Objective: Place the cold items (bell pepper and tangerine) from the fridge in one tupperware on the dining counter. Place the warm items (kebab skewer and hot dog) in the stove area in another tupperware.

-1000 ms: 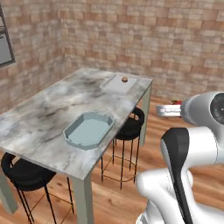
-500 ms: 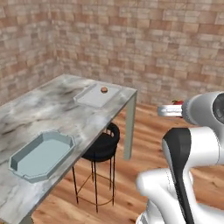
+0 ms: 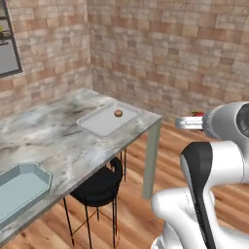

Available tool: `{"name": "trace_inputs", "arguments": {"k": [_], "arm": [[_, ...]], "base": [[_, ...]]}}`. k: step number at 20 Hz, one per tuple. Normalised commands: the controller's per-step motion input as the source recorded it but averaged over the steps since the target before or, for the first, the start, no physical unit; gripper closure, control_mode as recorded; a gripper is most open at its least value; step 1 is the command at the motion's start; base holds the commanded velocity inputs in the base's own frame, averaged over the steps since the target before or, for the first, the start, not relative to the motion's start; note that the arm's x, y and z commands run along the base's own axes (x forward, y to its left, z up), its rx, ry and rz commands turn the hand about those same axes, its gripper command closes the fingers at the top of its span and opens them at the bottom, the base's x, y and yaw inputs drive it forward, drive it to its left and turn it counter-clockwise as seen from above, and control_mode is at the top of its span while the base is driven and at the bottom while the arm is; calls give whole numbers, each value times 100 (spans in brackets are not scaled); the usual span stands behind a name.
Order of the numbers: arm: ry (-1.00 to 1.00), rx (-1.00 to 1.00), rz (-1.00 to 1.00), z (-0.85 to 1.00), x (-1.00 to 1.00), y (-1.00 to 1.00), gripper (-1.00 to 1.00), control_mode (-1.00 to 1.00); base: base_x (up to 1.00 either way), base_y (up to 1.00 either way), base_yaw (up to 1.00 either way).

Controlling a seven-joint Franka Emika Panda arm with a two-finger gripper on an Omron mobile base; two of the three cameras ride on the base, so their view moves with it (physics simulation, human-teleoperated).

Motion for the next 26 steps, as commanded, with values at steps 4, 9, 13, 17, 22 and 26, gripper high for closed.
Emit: {"name": "trace_inputs", "arguments": {"k": [4, 9, 13, 17, 22, 26], "arm": [[0, 0, 0, 0, 0, 0, 100, 100], [0, 0, 0, 0, 0, 0, 100, 100], [0, 0, 0, 0, 0, 0, 100, 100], [0, 0, 0, 0, 0, 0, 100, 100], [0, 0, 0, 0, 0, 0, 100, 100], [0, 0, 0, 0, 0, 0, 100, 100]], "base": [[53, -74, 48], [54, -62, 58], [54, -44, 73], [52, -44, 72], [57, -59, 61], [84, -72, 41]]}}
